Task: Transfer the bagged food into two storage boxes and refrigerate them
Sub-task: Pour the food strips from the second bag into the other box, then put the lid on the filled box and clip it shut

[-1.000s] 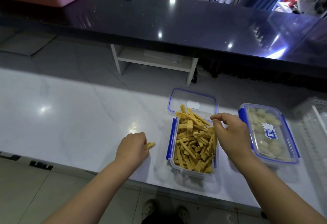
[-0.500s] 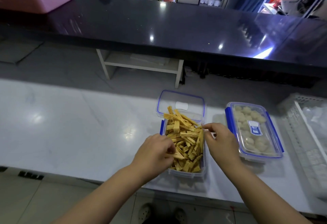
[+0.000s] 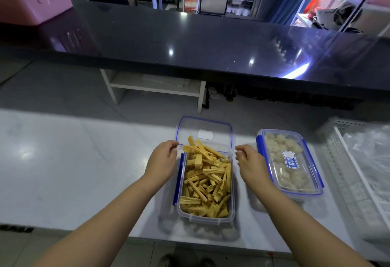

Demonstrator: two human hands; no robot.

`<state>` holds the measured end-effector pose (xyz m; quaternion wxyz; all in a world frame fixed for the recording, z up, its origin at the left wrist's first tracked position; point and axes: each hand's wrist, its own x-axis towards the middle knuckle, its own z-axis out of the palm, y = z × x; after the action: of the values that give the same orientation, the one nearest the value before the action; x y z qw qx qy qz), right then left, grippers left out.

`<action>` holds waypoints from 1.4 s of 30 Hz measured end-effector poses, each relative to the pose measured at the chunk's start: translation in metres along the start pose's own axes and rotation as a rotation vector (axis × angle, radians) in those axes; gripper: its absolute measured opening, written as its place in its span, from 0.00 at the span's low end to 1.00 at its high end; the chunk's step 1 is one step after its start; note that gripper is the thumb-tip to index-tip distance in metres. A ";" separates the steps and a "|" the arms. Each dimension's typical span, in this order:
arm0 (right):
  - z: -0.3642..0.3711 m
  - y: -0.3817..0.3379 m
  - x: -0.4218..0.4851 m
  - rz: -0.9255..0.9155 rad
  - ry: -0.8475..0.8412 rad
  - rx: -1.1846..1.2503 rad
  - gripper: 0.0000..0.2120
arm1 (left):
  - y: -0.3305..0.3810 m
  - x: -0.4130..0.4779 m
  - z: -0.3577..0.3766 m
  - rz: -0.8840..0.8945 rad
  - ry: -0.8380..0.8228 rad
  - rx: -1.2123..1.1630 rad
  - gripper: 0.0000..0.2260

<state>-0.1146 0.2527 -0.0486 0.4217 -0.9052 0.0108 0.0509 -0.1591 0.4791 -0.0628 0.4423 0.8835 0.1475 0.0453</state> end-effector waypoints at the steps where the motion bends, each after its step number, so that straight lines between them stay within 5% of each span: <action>1: -0.001 -0.002 0.010 0.023 -0.017 0.003 0.14 | 0.000 0.011 0.000 -0.035 -0.011 0.025 0.15; 8: 0.008 -0.010 0.058 0.228 -0.189 -0.026 0.13 | -0.001 0.059 0.009 -0.199 -0.077 0.023 0.19; 11: 0.011 -0.011 0.061 0.311 -0.166 0.148 0.07 | 0.000 0.071 0.012 -0.272 -0.027 0.002 0.19; 13: 0.010 -0.011 0.061 0.318 -0.117 0.282 0.14 | -0.001 0.075 0.012 -0.302 0.002 -0.028 0.18; 16: 0.010 -0.013 0.062 0.244 -0.013 0.419 0.20 | 0.003 0.075 0.015 -0.327 -0.021 -0.168 0.13; 19: 0.012 -0.021 0.061 0.191 -0.015 0.448 0.25 | 0.013 0.072 0.017 -0.344 -0.065 -0.305 0.19; 23: 0.012 -0.027 0.060 0.105 -0.076 0.408 0.14 | 0.023 0.074 0.003 -0.335 -0.035 -0.359 0.17; 27: 0.003 -0.032 0.056 -0.016 -0.100 0.440 0.19 | 0.035 0.070 -0.016 -0.354 0.066 -0.637 0.17; 36: -0.024 -0.038 0.012 -0.413 -0.220 0.072 0.26 | 0.027 0.032 -0.014 -0.592 0.035 -0.846 0.05; 42: -0.031 -0.040 -0.025 -0.529 -0.253 0.035 0.18 | 0.026 0.002 -0.014 -0.626 -0.096 -0.886 0.11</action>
<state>-0.1341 0.2543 0.0043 0.4340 -0.8556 -0.2776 0.0515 -0.1541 0.4755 -0.0338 0.7709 0.5274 0.3500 -0.0711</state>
